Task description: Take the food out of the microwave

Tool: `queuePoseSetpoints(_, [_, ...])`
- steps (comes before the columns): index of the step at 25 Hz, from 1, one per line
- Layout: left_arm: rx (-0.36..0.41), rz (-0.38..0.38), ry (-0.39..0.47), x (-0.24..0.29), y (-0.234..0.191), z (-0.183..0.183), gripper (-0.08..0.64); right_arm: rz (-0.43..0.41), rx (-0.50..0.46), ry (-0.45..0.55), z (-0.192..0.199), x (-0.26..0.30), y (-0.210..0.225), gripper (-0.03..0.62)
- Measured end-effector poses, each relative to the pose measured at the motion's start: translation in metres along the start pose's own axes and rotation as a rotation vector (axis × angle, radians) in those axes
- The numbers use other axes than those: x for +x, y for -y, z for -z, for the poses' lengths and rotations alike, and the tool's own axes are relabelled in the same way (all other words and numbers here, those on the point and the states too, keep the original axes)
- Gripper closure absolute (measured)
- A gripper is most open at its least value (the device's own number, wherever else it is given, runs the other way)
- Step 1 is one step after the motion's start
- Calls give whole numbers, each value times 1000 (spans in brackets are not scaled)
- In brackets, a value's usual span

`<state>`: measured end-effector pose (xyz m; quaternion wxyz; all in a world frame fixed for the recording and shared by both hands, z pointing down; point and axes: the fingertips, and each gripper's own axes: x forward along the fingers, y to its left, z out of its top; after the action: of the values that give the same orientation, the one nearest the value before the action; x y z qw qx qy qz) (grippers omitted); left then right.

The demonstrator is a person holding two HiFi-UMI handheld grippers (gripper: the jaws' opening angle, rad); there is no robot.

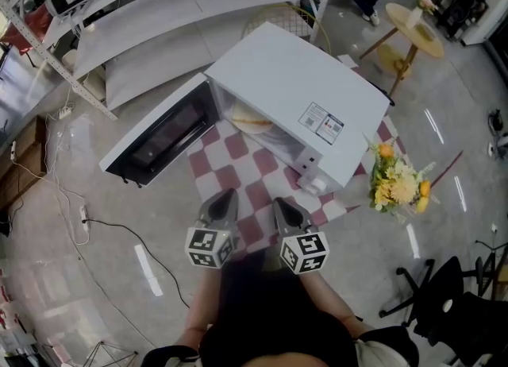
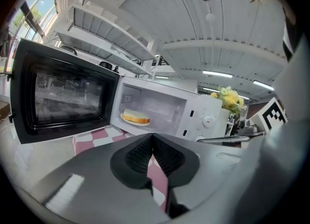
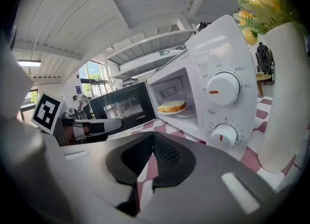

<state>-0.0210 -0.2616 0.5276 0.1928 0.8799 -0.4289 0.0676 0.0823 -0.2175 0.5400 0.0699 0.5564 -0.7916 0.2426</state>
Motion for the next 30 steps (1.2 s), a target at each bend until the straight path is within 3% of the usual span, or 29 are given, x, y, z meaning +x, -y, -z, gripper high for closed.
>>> queuePoseSetpoints(15, [-97, 53, -1, 43, -29, -5, 551, 72, -31, 12, -13, 35, 19, 591])
queuePoseSetpoints(30, [-291, 85, 5, 92, -57, -8, 551, 83, -38, -6, -17, 68, 28, 591])
